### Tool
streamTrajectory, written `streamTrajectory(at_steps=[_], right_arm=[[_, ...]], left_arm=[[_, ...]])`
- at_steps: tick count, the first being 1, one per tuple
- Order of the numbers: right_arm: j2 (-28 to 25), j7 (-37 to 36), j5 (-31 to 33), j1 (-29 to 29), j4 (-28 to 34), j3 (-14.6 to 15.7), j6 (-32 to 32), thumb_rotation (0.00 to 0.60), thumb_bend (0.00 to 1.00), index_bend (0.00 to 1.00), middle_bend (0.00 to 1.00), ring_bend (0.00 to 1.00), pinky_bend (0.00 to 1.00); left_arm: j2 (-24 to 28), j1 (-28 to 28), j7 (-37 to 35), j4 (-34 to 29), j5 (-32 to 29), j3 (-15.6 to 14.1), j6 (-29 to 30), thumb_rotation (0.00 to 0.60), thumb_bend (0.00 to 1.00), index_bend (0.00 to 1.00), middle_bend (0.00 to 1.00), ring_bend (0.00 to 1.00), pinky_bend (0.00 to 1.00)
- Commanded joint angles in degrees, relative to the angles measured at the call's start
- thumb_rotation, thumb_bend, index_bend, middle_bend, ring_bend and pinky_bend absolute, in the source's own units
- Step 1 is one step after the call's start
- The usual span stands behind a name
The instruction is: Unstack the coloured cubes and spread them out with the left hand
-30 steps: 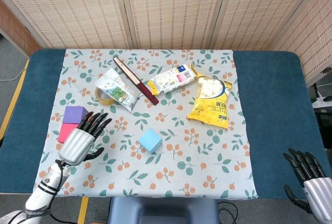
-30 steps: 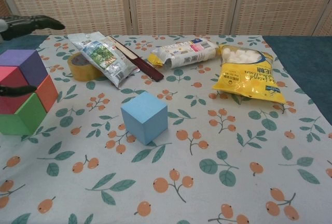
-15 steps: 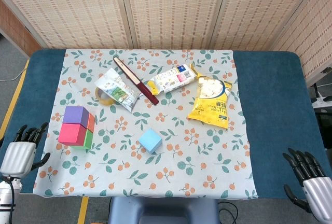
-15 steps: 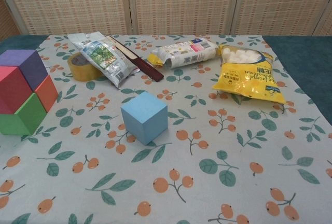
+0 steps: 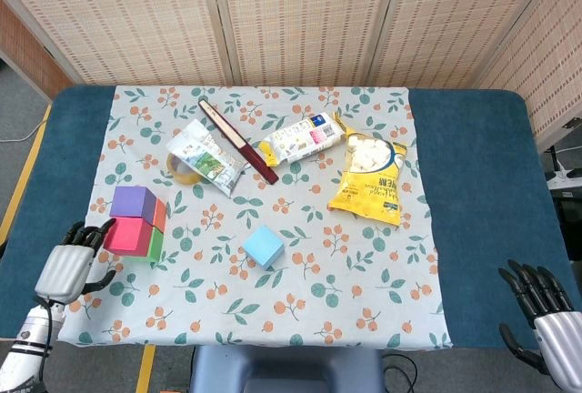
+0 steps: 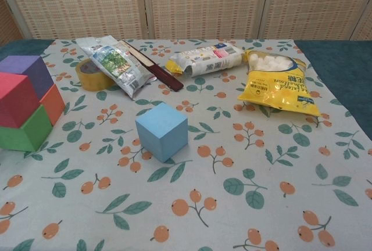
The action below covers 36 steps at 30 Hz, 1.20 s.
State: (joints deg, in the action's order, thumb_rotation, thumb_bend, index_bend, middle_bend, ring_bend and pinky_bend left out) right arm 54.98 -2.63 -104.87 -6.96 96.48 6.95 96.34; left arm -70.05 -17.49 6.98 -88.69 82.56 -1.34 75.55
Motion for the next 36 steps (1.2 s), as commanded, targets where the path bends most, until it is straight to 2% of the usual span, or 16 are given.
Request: streamTrajectory(at_steps=[1,5,6,8,10,12,15,25,32,33,34,35,36], right_arm=[[0.02,0.1,0.12,0.09,0.05,-0.01,-0.21,0.6,0.33,0.0,0.0,0.0,0.0],[0.01,0.1,0.19,0.16,0.11,-0.01,-0.36,0.6,0.33,0.0,0.0,0.0,0.0],[-0.09,-0.08,0.34,0.13,0.18,-0.1,-0.18,0.6,0.33,0.0,0.0,0.0,0.0],[-0.29,-0.4,0.35,0.14,0.16,-0.01,-0.2,0.6,0.33,0.0,0.0,0.0,0.0],[-0.43,-0.59,0.26,0.14,0.18,0.03,-0.13,0.6,0.33,0.0,0.0,0.0,0.0],[-0.54,-0.81,0.3,0.08,0.18,0.0,0.1,0.6,0.33,0.0,0.0,0.0,0.0],[-0.61,-1.0,0.48,0.03,0.22,-0.08,0.26,0.6,0.33,0.0,0.0,0.0,0.0],[-0.39,-0.3,0.69,0.24,0.38,-0.06,-0.53,0.6,0.33,0.0,0.0,0.0,0.0],[-0.42,-0.32,0.76,0.27,0.42,-0.05,-0.61,0.6,0.33,0.0,0.0,0.0,0.0],[-0.43,-0.39,0.82,0.24,0.41,-0.11,-0.49,0.6,0.33,0.0,0.0,0.0,0.0],[-0.42,-0.44,0.89,0.22,0.4,-0.17,-0.39,0.6,0.33,0.0,0.0,0.0,0.0],[-0.43,-0.49,0.98,0.21,0.41,-0.22,-0.35,0.6,0.33,0.0,0.0,0.0,0.0],[-0.43,-0.5,1.03,0.22,0.41,-0.24,-0.36,0.6,0.33,0.0,0.0,0.0,0.0]], left_arm=[[-1.21,-1.3,2.4,-3.67,3.87,0.3,1.03,0.6,0.29,0.0,0.21,0.18,0.12],[-1.76,-1.93,3.93,-5.62,5.85,0.31,1.17,0.6,0.29,0.0,0.2,0.19,0.12],[-3.68,-4.47,5.33,-8.59,9.81,0.29,-0.67,0.6,0.29,0.0,0.2,0.19,0.12],[-5.91,-6.29,8.76,-8.73,9.76,1.61,-2.76,0.6,0.29,0.0,0.16,0.14,0.11],[-7.31,-7.41,10.36,-8.49,9.01,2.35,-4.52,0.6,0.28,0.0,0.06,0.03,0.06],[-8.25,-8.8,9.78,-8.29,8.24,2.86,-6.86,0.6,0.29,0.0,0.01,0.0,0.02],[-9.03,-10.6,7.04,-6.92,8.19,3.03,-9.59,0.6,0.3,0.0,0.0,0.0,0.0],[-10.99,-14.84,8.92,-2.1,-0.93,4.56,-20.02,0.6,0.3,0.0,0.0,0.0,0.0],[-13.52,-15.87,8.31,3.18,-4.44,5.65,-21.34,0.6,0.29,0.0,0.0,0.0,0.0],[-13.54,-15.89,7.94,3.42,-4.59,5.65,-21.36,0.6,0.29,0.0,0.02,0.02,0.0],[-13.58,-15.89,7.62,3.66,-4.56,5.65,-21.22,0.6,0.29,0.0,0.1,0.06,0.0],[-13.68,-15.89,7.15,3.99,-4.37,5.62,-20.96,0.6,0.29,0.01,0.21,0.12,0.0],[-13.79,-15.88,6.72,4.24,-4.14,5.55,-20.74,0.6,0.29,0.05,0.38,0.21,0.0]])
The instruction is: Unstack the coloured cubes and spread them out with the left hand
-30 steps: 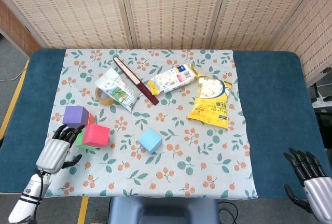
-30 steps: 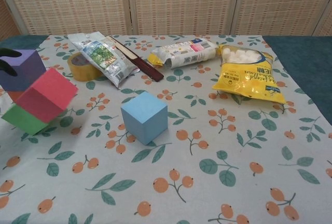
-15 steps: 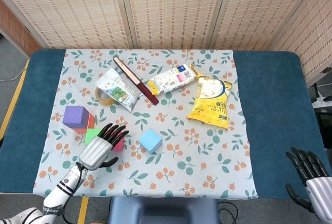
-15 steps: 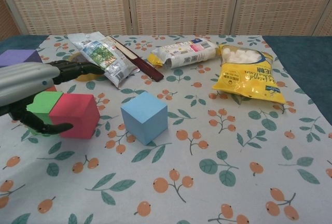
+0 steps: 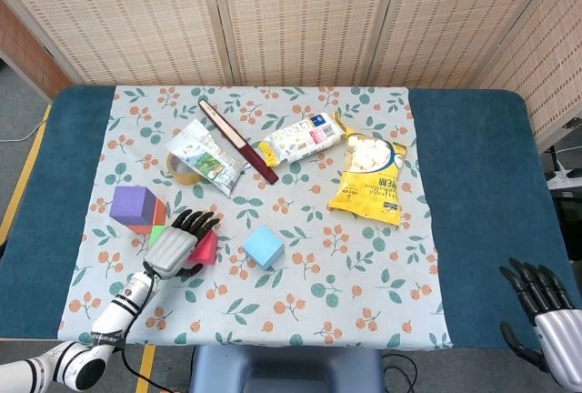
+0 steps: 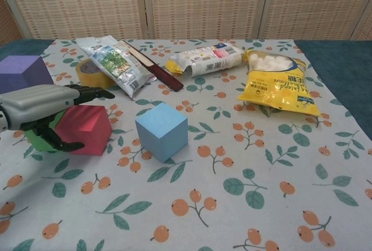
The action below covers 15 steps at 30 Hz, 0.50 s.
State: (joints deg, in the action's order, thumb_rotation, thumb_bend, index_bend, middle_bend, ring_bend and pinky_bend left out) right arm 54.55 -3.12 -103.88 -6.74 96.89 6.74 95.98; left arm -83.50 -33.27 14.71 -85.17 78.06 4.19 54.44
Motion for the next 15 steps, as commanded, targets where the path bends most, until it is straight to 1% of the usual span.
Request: streamTrajectory(at_steps=[1,2,3,4,5,7,10,13,15], right_arm=[[-0.01,0.0,0.07,0.02,-0.01,-0.01,-0.08,0.6,0.33,0.0,0.0,0.0,0.0],[-0.02,0.0,0.05,0.05,0.0,0.03,-0.19,0.6,0.33,0.0,0.0,0.0,0.0],[-0.02,0.01,0.06,0.1,0.01,0.05,-0.31,0.6,0.33,0.0,0.0,0.0,0.0],[-0.02,0.05,0.1,0.14,0.01,0.05,-0.44,0.6,0.33,0.0,0.0,0.0,0.0],[-0.02,0.06,0.13,0.17,0.03,0.06,-0.51,0.6,0.33,0.0,0.0,0.0,0.0],[-0.03,0.03,0.12,0.18,0.03,0.07,-0.54,0.6,0.33,0.0,0.0,0.0,0.0],[-0.02,0.04,-0.07,0.12,0.03,0.11,-0.33,0.6,0.33,0.0,0.0,0.0,0.0],[0.07,0.18,-0.22,0.03,0.04,0.13,-0.16,0.6,0.33,0.0,0.0,0.0,0.0],[0.14,0.34,-0.35,0.06,0.03,0.24,-0.35,0.6,0.33,0.0,0.0,0.0,0.0]], left_arm=[[-0.41,-0.1,-1.37,0.93,0.55,-0.12,0.44,0.6,0.29,0.14,0.54,0.29,0.0],[-0.48,-0.13,-1.68,1.14,0.8,-0.21,0.58,0.6,0.3,0.22,0.63,0.35,0.0],[-0.68,-0.12,-2.07,1.51,1.27,-0.28,1.04,0.6,0.3,0.31,0.7,0.4,0.01],[-0.92,-0.09,-2.56,1.83,1.75,-0.34,1.54,0.6,0.31,0.37,0.75,0.43,0.02],[-1.05,-0.05,-3.07,1.96,2.16,-0.37,1.97,0.6,0.32,0.4,0.78,0.45,0.03],[-1.31,0.04,-4.14,2.31,3.56,-0.4,3.38,0.6,0.33,0.44,0.81,0.47,0.04],[-0.95,0.39,-6.37,1.69,6.78,-0.76,6.43,0.6,0.35,0.47,0.83,0.48,0.06],[2.08,1.19,-7.31,-2.69,11.33,-2.63,9.59,0.6,0.34,0.47,0.82,0.48,0.06],[5.15,2.17,-7.21,-6.91,14.38,-4.77,11.35,0.6,0.34,0.46,0.81,0.48,0.06]])
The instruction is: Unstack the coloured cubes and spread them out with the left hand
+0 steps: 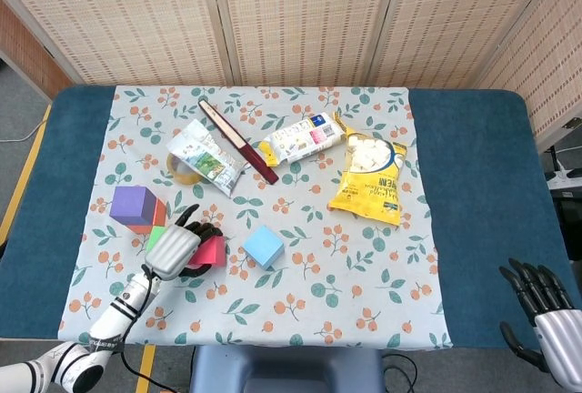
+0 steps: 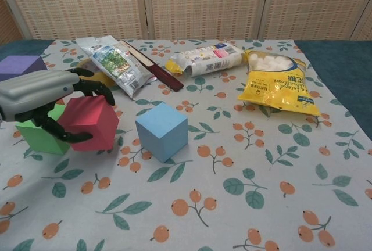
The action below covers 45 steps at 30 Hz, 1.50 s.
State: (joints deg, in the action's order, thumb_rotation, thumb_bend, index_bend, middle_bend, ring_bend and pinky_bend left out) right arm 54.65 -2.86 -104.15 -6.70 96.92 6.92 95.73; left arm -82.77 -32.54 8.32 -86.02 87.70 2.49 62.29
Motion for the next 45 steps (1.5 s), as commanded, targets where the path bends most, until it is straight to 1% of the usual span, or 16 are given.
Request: streamTrajectory(at_steps=[1,5,7,9,10,12,13,15,25,27,29,31,33,36,40,45], right_arm=[[0.08,0.22,-0.19,0.06,0.0,0.14,-0.25,0.6,0.33,0.0,0.0,0.0,0.0],[0.18,0.55,-0.57,0.15,0.0,0.39,-0.63,0.6,0.33,0.0,0.0,0.0,0.0],[0.2,0.68,-0.91,0.16,0.0,0.55,-0.66,0.6,0.33,0.0,0.0,0.0,0.0],[0.26,0.87,-1.38,0.13,-0.07,0.77,-0.64,0.6,0.33,0.0,0.0,0.0,0.0],[0.24,0.89,-1.59,0.1,-0.07,0.88,-0.61,0.6,0.33,0.0,0.0,0.0,0.0],[0.17,0.67,-2.02,0.03,-0.14,1.08,-0.36,0.6,0.33,0.0,0.0,0.0,0.0],[0.15,0.47,-2.25,0.01,-0.2,1.09,-0.11,0.6,0.33,0.0,0.0,0.0,0.0],[0.22,0.18,-2.52,-0.1,-0.48,1.0,0.54,0.6,0.33,0.0,0.0,0.0,0.0],[0.79,0.49,-2.41,0.22,-0.9,0.96,-0.12,0.6,0.33,0.0,0.0,0.0,0.0],[0.86,0.73,-2.42,0.23,-0.86,1.03,-0.29,0.6,0.33,0.0,0.0,0.0,0.0],[0.9,0.88,-2.33,0.21,-0.8,1.05,-0.37,0.6,0.33,0.0,0.0,0.0,0.0],[1.01,1.18,-2.14,0.17,-0.81,1.03,-0.47,0.6,0.33,0.0,0.0,0.0,0.0],[1.12,1.74,-2.11,0.23,-0.78,1.09,-0.85,0.6,0.33,0.0,0.0,0.0,0.0],[0.51,3.19,-2.1,0.23,-0.26,1.68,-1.97,0.6,0.33,0.0,0.0,0.0,0.0],[1.05,4.87,-1.08,-0.28,0.16,0.86,-1.09,0.6,0.33,0.0,0.0,0.0,0.0],[0.82,4.52,-1.49,0.23,0.41,1.51,-2.55,0.6,0.33,0.0,0.0,0.0,0.0]], left_arm=[[6.15,2.1,-0.53,-8.28,6.07,-4.41,4.18,0.6,0.34,0.46,0.81,0.48,0.06],[9.71,4.41,1.05,-11.88,8.48,-8.37,5.37,0.6,0.34,0.45,0.79,0.48,0.08],[9.94,5.07,1.57,-11.44,9.0,-9.42,5.39,0.6,0.34,0.42,0.73,0.45,0.08],[9.86,5.37,2.09,-10.5,8.37,-10.13,4.17,0.6,0.34,0.29,0.56,0.35,0.07],[9.92,5.34,2.24,-10.34,7.72,-10.33,3.24,0.6,0.34,0.18,0.42,0.25,0.06],[10.15,5.32,2.01,-10.62,6.47,-10.44,1.89,0.6,0.34,0.03,0.19,0.09,0.03],[10.27,5.37,1.61,-10.74,6.46,-10.5,1.82,0.6,0.34,0.0,0.1,0.03,0.03],[10.82,5.56,0.76,-10.85,6.86,-10.74,2.08,0.6,0.33,0.0,0.02,0.0,0.02],[16.15,6.58,-3.48,-14.09,7.62,-11.21,4.01,0.6,0.28,0.0,0.0,0.0,0.01],[16.81,7.52,-4.52,-13.82,8.06,-9.89,7.48,0.6,0.27,0.0,0.0,0.0,0.01],[17.02,8.46,-3.23,-11.83,8.09,-7.17,12.08,0.6,0.26,0.0,0.0,0.0,0.0],[16.77,8.39,-0.67,-8.87,6.45,-3.95,14.27,0.6,0.26,0.0,0.0,0.0,0.0],[16.85,7.04,-0.45,-6.11,1.71,-0.53,12.4,0.6,0.27,0.0,0.0,0.0,0.01],[16.42,4.55,-2.6,-2.38,-4.43,3.07,7.69,0.6,0.28,0.0,0.0,0.0,0.01],[14.84,2.43,-4.4,1.44,-7.95,4.55,3.01,0.6,0.28,0.0,0.0,0.0,0.01],[13.51,0.34,-3.24,3.65,-11.13,4.36,-3.06,0.6,0.28,0.0,0.0,0.0,0.01]])
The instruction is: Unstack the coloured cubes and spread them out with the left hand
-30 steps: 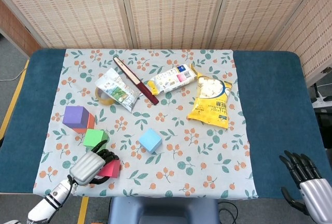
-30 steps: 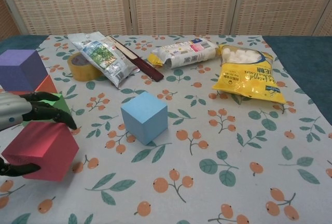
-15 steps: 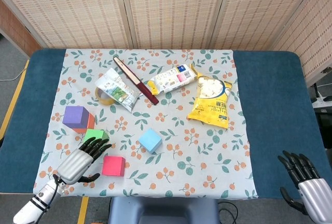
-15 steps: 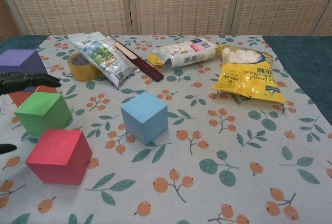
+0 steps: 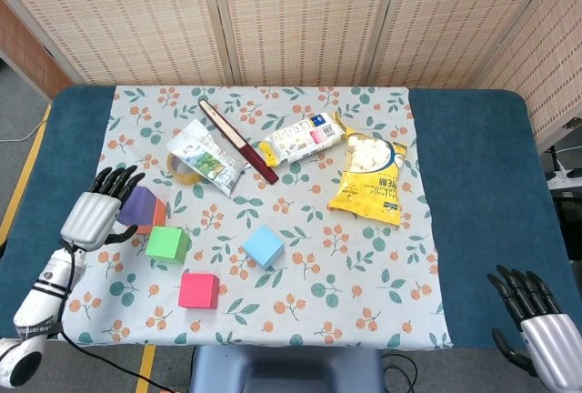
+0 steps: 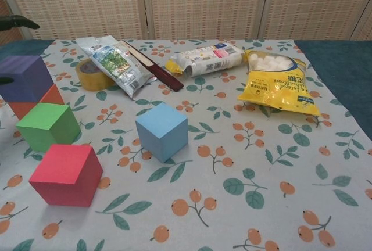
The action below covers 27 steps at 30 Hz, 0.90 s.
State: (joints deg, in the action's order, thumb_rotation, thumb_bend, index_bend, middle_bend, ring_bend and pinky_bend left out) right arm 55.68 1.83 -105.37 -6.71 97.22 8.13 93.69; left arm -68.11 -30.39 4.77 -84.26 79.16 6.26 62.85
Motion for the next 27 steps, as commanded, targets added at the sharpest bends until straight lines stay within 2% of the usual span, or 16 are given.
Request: streamTrajectory(at_steps=[1,5,7,8,9,11,13,15,20,24,27], right_arm=[[-0.22,-0.17,-0.36,0.28,0.09,0.27,-0.47,0.6,0.33,0.0,0.0,0.0,0.0],[0.3,0.03,-0.06,0.02,-0.29,-0.31,0.55,0.6,0.33,0.0,0.0,0.0,0.0],[0.4,0.05,0.04,-0.03,-0.37,-0.42,0.71,0.6,0.33,0.0,0.0,0.0,0.0],[0.48,0.16,0.06,-0.03,-0.44,-0.45,0.7,0.6,0.33,0.0,0.0,0.0,0.0],[0.5,0.19,0.05,-0.01,-0.45,-0.4,0.6,0.6,0.33,0.0,0.0,0.0,0.0],[0.48,0.25,0.08,0.06,-0.39,-0.31,0.31,0.6,0.33,0.0,0.0,0.0,0.0],[0.44,0.33,0.21,0.13,-0.32,-0.3,0.09,0.6,0.33,0.0,0.0,0.0,0.0],[0.34,0.27,0.28,0.16,-0.19,-0.28,0.01,0.6,0.33,0.0,0.0,0.0,0.0],[-0.11,-0.11,0.96,0.41,0.16,-0.37,-0.54,0.6,0.33,0.0,0.0,0.0,0.0],[-0.15,-0.02,1.78,0.71,0.52,-0.54,-1.38,0.6,0.33,0.0,0.0,0.0,0.0],[-0.17,-0.49,2.22,1.01,0.71,-0.67,-1.9,0.6,0.33,0.0,0.0,0.0,0.0]], left_arm=[[-1.27,-2.06,0.55,2.14,-3.14,0.56,-4.46,0.6,0.28,0.0,0.0,0.0,0.01],[-1.36,-2.82,1.28,2.68,-5.79,0.36,-7.83,0.6,0.28,0.0,0.0,0.0,0.03],[-1.47,-3.04,1.19,2.96,-6.87,0.47,-8.86,0.6,0.28,0.01,0.06,0.05,0.06],[-1.71,-3.21,1.25,3.47,-7.4,0.65,-9.14,0.6,0.28,0.05,0.13,0.1,0.08],[-1.99,-3.35,1.18,3.91,-7.74,0.78,-9.39,0.6,0.28,0.13,0.23,0.17,0.11],[-2.43,-3.65,0.95,4.61,-8.14,0.94,-9.91,0.6,0.3,0.34,0.48,0.34,0.17],[-2.97,-3.82,0.51,5.57,-7.96,1.06,-9.82,0.6,0.33,0.44,0.6,0.42,0.2],[-3.66,-3.82,-0.45,6.43,-7.65,1.38,-9.16,0.6,0.36,0.51,0.66,0.48,0.23],[-6.11,-4.06,-3.63,9.43,-6.18,3.16,-5.81,0.6,0.48,0.54,0.65,0.54,0.28],[-8.9,-5.34,-6.16,11.05,-3.38,4.47,-2.97,0.6,0.49,0.55,0.65,0.54,0.29],[-10.93,-7.31,-6.2,10.43,-1.09,4.18,-3.62,0.6,0.49,0.54,0.64,0.54,0.29]])
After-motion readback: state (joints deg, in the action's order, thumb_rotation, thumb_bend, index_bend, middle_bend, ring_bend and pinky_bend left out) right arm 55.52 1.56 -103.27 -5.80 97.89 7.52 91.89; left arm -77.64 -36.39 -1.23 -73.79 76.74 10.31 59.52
